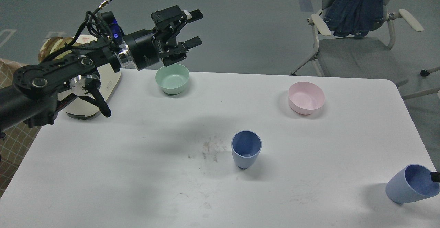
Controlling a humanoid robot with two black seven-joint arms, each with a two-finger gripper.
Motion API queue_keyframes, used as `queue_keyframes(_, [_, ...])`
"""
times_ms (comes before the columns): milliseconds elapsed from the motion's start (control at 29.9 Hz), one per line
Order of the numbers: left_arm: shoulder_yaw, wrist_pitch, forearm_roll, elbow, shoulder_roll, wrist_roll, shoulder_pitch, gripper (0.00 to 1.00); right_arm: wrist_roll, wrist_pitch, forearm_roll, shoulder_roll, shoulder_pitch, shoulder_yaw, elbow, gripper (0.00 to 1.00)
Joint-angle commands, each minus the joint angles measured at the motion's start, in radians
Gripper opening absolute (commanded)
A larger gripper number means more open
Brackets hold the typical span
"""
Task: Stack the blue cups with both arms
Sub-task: 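Grasp the other blue cup with the right gripper and lift it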
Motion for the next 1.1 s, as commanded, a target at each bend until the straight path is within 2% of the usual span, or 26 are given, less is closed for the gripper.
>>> queue_keyframes(0, [0.000,0.000,0.001,-0.003,0.000,0.000,0.001,0.87,0.000,-0.002,0.002,0.022,-0.003,-0.002,-0.021,0.97])
queue_keyframes(67, [-0.002,0.000,0.001,-0.003,0.000,0.000,0.001,0.87,0.000,-0.002,-0.001,0.034,-0.015,-0.003,-0.021,0.93])
queue_keyframes(134, [-0.009,0.000,0.001,-0.003,0.001,0.000,0.001,0.87,0.000,-0.002,0.000,0.057,-0.030,-0.002,-0.030,0.80])
queue_keyframes(267, [-0.012,0.000,0.001,-0.003,0.001,0.000,0.001,0.87,0.000,-0.002,0.005,0.079,-0.041,-0.002,-0.042,0.77])
queue_keyframes(301, [-0.012,0.000,0.001,-0.004,0.001,0.000,0.001,0.87,0.000,-0.004,0.005,0.086,-0.043,-0.002,-0.044,0.71])
queue_keyframes(334, [-0.012,0.000,0.001,-0.004,0.001,0.000,0.002,0.87,0.000,-0.004,0.005,0.093,-0.044,-0.002,-0.048,0.60])
queue_keyframes(401, [-0.014,0.000,0.001,-0.004,0.003,0.000,0.004,0.87,0.000,-0.004,0.005,0.099,-0.052,-0.002,-0.053,0.44])
queue_keyframes(468, [-0.014,0.000,0.001,-0.004,0.003,0.000,0.005,0.87,0.000,-0.002,0.005,0.102,-0.058,-0.002,-0.054,0.32])
queue_keyframes(501, [-0.014,0.000,0.001,-0.004,0.003,0.000,0.007,0.87,0.000,-0.002,0.003,0.102,-0.061,-0.002,-0.054,0.21])
queue_keyframes(568, [-0.014,0.000,0.001,-0.004,0.003,0.000,0.005,0.87,0.000,-0.004,0.003,0.102,-0.064,-0.002,-0.054,0.11])
queue_keyframes(601, [-0.014,0.000,0.001,-0.004,0.003,0.000,0.005,0.87,0.000,-0.004,0.003,0.102,-0.066,-0.002,-0.054,0.01])
queue_keyframes(902, [-0.020,0.000,0.001,-0.007,0.003,0.000,0.013,0.87,0.000,-0.036,0.006,0.096,-0.072,0.006,-0.041,0.00])
queue_keyframes(1069, [-0.023,0.000,0.001,-0.009,0.003,0.000,0.012,0.87,0.000,-0.031,0.002,0.050,-0.041,0.110,0.034,0.00])
